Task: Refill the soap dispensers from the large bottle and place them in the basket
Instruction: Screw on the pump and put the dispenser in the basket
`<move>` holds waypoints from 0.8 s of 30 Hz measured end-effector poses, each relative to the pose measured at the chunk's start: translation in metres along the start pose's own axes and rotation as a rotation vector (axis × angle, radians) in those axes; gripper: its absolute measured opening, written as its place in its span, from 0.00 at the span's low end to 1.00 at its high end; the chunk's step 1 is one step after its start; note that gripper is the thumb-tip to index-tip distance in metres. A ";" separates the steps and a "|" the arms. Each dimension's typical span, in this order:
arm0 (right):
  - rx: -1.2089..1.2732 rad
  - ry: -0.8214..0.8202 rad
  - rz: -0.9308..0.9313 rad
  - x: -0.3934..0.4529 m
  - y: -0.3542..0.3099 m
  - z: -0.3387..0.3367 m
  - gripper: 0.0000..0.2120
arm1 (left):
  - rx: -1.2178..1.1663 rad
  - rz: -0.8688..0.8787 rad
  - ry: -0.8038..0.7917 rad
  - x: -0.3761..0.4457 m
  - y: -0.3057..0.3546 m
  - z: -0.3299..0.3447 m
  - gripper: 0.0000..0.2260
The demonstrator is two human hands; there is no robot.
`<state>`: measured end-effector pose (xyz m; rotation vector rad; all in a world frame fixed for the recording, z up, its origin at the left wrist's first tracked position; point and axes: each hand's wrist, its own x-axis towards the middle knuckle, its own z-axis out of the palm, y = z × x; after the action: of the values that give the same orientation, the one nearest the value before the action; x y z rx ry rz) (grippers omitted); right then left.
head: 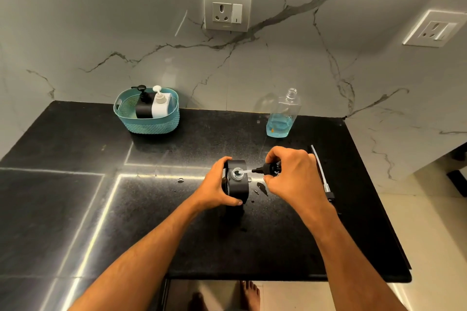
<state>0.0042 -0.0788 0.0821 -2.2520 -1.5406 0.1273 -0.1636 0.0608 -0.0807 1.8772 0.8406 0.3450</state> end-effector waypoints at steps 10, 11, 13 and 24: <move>-0.137 -0.123 -0.185 0.028 -0.032 0.014 0.10 | -0.001 -0.001 -0.008 0.000 -0.002 0.000 0.52; -0.152 -0.141 -0.203 0.031 -0.034 0.017 0.10 | 0.001 0.002 -0.009 0.000 -0.002 0.000 0.51; -0.165 -0.187 -0.227 0.038 -0.039 0.024 0.11 | 0.010 0.004 -0.011 0.000 -0.002 -0.001 0.50; -0.218 -0.237 -0.300 0.050 -0.038 0.053 0.06 | 0.016 0.023 -0.020 0.001 -0.002 -0.003 0.50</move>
<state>-0.0259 -0.0068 0.0556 -2.1956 -2.0903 0.1499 -0.1651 0.0639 -0.0815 1.9038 0.8111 0.3340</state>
